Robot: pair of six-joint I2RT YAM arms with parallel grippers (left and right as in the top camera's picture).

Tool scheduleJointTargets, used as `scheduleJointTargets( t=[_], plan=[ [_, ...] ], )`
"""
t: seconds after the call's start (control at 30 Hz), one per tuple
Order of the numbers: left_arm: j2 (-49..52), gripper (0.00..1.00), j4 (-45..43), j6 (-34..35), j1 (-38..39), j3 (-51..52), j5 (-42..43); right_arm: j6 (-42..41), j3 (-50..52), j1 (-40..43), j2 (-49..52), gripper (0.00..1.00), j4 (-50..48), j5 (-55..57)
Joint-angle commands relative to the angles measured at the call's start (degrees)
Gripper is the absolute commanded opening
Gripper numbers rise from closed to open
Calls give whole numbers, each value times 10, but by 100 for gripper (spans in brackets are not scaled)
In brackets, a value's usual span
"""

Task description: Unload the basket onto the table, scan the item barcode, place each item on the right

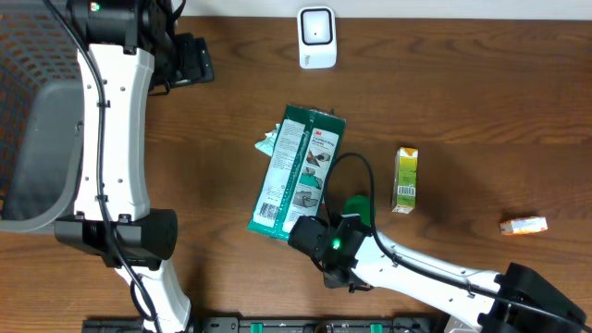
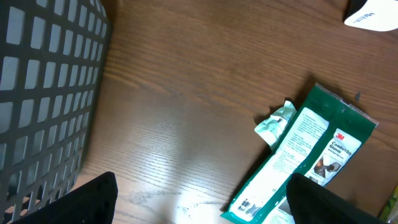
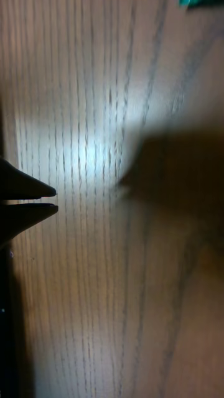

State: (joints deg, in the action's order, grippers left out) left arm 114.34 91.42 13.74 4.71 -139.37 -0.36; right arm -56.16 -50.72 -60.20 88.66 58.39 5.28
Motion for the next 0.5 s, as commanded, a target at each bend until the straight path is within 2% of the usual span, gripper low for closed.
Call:
scheduleJointTargets(
  t=[0.0, 0.33, 0.47],
  plan=[
    [-10, 87, 2, 5, 0, 0, -2, 26, 3, 11, -4, 1, -12, 22],
    [-10, 87, 2, 5, 0, 0, -2, 191, 2, 37, -4, 1, -38, -7],
    [-10, 87, 2, 5, 0, 0, -2, 223, 3, 55, -4, 1, -47, -33]
  ],
)
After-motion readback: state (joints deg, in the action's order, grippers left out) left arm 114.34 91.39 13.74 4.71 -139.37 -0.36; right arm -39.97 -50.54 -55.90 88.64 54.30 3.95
